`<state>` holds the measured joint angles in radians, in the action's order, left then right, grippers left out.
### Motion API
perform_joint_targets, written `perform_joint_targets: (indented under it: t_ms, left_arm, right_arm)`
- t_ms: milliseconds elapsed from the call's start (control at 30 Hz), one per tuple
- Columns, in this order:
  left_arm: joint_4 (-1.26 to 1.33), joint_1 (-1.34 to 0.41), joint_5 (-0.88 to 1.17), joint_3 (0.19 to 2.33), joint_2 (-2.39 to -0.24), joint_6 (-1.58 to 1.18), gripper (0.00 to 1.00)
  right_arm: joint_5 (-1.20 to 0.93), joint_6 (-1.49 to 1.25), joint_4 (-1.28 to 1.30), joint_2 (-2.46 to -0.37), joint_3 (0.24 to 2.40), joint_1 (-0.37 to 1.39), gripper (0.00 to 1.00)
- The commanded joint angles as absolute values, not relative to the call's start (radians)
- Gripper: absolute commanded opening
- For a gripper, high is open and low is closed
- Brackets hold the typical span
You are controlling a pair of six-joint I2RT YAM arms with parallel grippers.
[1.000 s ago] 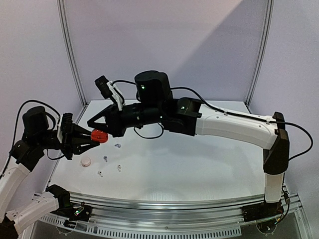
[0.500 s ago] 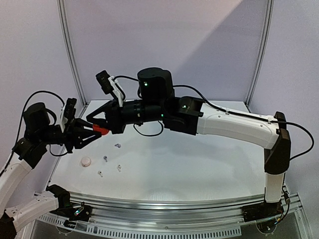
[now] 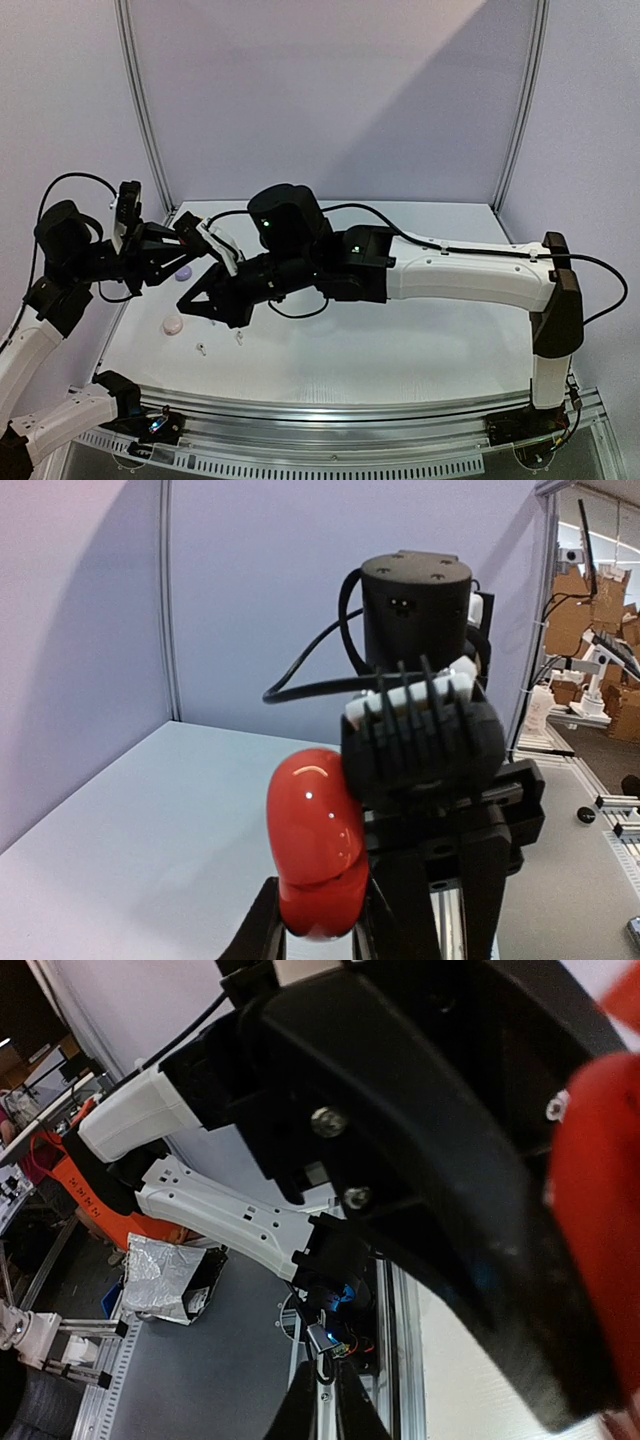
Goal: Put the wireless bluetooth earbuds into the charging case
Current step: Pass from the left arm to the right
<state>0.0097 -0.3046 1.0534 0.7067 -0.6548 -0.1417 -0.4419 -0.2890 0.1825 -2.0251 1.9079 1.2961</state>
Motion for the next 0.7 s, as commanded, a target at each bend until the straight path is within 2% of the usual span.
perform_joint_targets:
  t_ms: [0,133,300,467,567,667]
  left_arm:
    - [0.017,-0.307,1.071,0.730,-0.649,-0.139,0.00]
    - [0.003,-0.305,1.077,0.731,-0.644,-0.116,0.00]
    - [-0.070,-0.307,1.102,0.737,-0.632,-0.043,0.00]
    - [-0.223,-0.311,1.154,0.771,-0.632,0.156,0.00]
    - [-0.296,-0.314,1.167,0.799,-0.635,0.235,0.00]
    - [-0.310,-0.315,1.190,0.805,-0.636,0.233,0.00]
  right_arm:
    - [-0.400,-0.226,0.270,-1.958,1.941,1.285,0.13]
    - [-0.362,-0.162,0.282,-1.852,1.879,1.283,0.29]
    - [-0.280,-0.087,0.279,-1.713,1.790,1.271,0.60]
    - [-0.318,0.035,0.362,-1.764,1.906,1.252,0.97]
    - [-0.305,0.090,0.475,-1.848,2.020,1.251,0.99]
    - [-0.269,0.144,0.455,-1.890,2.032,1.254,0.99]
